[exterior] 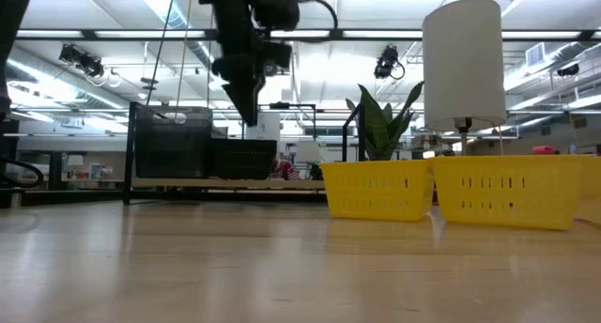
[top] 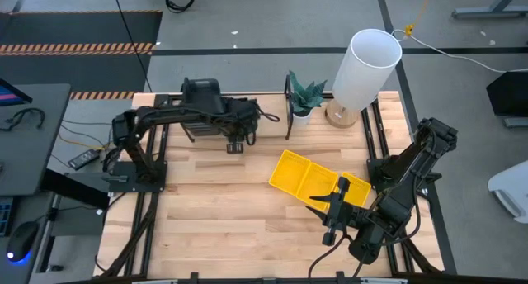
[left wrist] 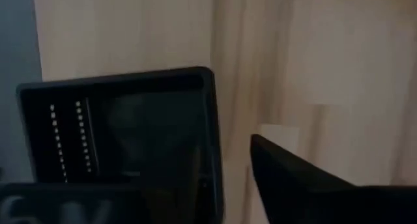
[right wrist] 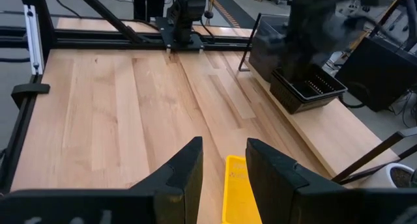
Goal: Stack baskets on shelf by color
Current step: Adjust the stacked black baskets on the shelf
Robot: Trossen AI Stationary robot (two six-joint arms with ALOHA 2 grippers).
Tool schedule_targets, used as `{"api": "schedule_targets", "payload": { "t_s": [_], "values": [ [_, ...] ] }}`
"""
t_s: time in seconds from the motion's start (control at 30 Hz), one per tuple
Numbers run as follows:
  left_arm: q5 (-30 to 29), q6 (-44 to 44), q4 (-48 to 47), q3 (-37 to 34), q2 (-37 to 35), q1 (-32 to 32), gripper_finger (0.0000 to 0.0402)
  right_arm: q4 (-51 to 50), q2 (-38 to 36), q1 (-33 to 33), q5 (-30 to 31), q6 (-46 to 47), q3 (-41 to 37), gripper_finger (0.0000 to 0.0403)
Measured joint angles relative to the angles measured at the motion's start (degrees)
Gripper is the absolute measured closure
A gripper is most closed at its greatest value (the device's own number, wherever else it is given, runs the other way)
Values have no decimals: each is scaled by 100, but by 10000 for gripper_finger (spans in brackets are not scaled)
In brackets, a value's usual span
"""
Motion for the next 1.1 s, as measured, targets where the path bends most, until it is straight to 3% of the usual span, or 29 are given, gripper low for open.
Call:
{"api": "schedule_targets", "payload": {
  "t_s": [0.2,0.33,0.73,1.1],
  "values": [
    [-650,102,-1,-2,475,-79,192,0,0,0,1,-1,0,280],
    [-1156,48,25,-4,695,-81,174,0,0,0,1,-1,0,280],
    [-1827,-142,-17,-4,794,-74,214,-5,1,0,-1,-1,0,280],
    [-1297,-1141,-122,-4,783,155,236,-7,0,0,-1,-1,0,280]
  ]
}}
